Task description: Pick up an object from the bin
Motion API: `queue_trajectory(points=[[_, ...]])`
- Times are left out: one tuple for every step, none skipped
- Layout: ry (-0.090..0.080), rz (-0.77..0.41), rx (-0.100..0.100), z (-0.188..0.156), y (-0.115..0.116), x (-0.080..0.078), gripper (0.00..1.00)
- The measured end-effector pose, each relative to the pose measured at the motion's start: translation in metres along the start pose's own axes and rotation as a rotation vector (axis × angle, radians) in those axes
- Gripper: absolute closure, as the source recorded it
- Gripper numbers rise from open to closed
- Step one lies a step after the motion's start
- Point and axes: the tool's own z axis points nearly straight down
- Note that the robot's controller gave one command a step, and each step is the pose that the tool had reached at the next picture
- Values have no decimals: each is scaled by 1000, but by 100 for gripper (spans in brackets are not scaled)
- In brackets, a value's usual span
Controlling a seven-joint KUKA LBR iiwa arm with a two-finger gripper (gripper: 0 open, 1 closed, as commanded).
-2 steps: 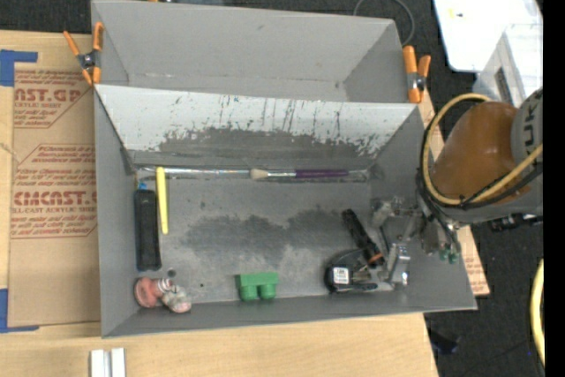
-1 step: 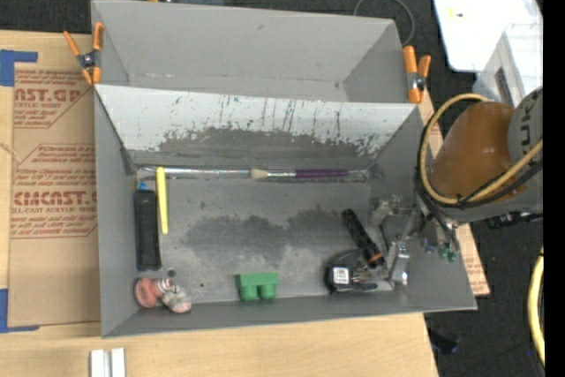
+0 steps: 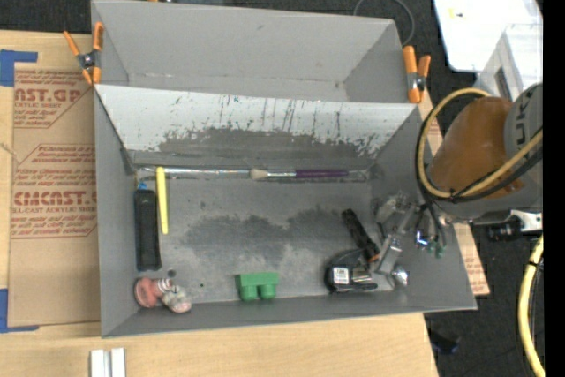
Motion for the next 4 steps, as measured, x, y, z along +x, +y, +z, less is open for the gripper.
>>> queue_trajectory(points=[[-4, 351, -1, 14, 4, -4, 0], [-1, 335, -4, 27, 7, -13, 100], [-2, 334, -4, 27, 7, -13, 100], [8, 335, 0, -11, 6, -9, 100]])
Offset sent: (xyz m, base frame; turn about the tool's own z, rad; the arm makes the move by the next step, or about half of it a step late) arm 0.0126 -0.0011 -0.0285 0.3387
